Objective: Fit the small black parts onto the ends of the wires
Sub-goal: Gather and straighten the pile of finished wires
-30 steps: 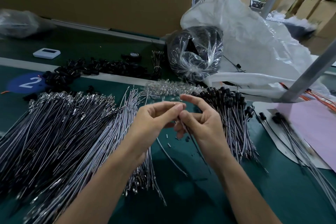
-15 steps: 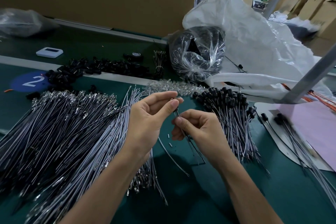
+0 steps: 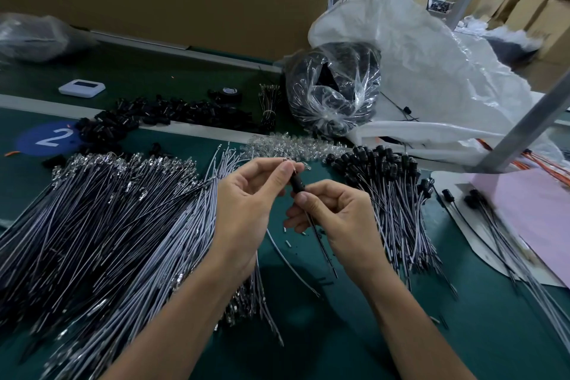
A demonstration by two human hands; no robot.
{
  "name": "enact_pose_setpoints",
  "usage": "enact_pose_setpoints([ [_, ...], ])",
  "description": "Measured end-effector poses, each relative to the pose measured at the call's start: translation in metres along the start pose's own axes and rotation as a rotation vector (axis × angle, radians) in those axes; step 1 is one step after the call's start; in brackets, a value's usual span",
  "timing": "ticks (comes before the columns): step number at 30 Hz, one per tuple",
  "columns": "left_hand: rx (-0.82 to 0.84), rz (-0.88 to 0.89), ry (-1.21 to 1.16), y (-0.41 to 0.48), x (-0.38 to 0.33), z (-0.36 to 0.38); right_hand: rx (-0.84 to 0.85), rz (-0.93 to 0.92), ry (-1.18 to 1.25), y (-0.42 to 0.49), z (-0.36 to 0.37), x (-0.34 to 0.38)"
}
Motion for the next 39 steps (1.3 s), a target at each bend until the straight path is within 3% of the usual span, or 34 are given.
enact_pose_setpoints([
  [5, -0.063, 0.002, -0.019, 0.0023, 0.0000, -0.0046, -0.009, -0.008, -0.024, -0.0005, 0.0016, -0.0009],
  [15, -0.032, -0.059, -0.136, 0.0028, -0.0032, -0.0035, -0.013, -0.049, -0.063, -0.0001, -0.0007, -0.0032],
  [39, -0.018, 0.023, 0.003, -0.0017, -0.0059, -0.0012, -0.005, -0.132, -0.154, -0.0027, -0.0003, 0.0004],
])
Point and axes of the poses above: each hand's wrist, its own y-axis towards the middle knuckle, its own z-axis out of the palm, x = y × z, the point moved 2 cm from there along y, towards the middle knuckle, and after that the axes turned 3 degrees about -y, right-handed, at the moved point
